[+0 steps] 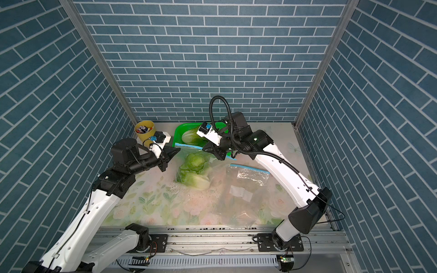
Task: Put the chinese cabbages into a zipper bag and zip it
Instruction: Zip the zipper on the zipper food storage bag.
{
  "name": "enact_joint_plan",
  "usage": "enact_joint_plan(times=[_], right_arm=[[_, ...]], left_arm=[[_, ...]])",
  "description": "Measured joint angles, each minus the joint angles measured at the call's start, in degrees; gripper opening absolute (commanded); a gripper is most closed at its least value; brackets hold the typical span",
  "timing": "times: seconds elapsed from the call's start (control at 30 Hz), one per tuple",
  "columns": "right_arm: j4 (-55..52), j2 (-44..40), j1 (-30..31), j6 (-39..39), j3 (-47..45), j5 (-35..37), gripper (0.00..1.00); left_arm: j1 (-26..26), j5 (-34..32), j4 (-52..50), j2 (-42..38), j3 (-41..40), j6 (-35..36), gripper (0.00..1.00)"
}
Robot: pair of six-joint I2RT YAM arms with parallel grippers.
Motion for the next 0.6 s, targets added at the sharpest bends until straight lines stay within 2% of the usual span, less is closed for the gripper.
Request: enact_joint_plan(times=[0.6], right_arm=[[2.19, -5.09, -0.22, 1.55, -6.4, 2.05, 0.0]], left_arm=[[0.02, -4.26, -0.52, -1.51, 0.0, -1.22, 0.0]])
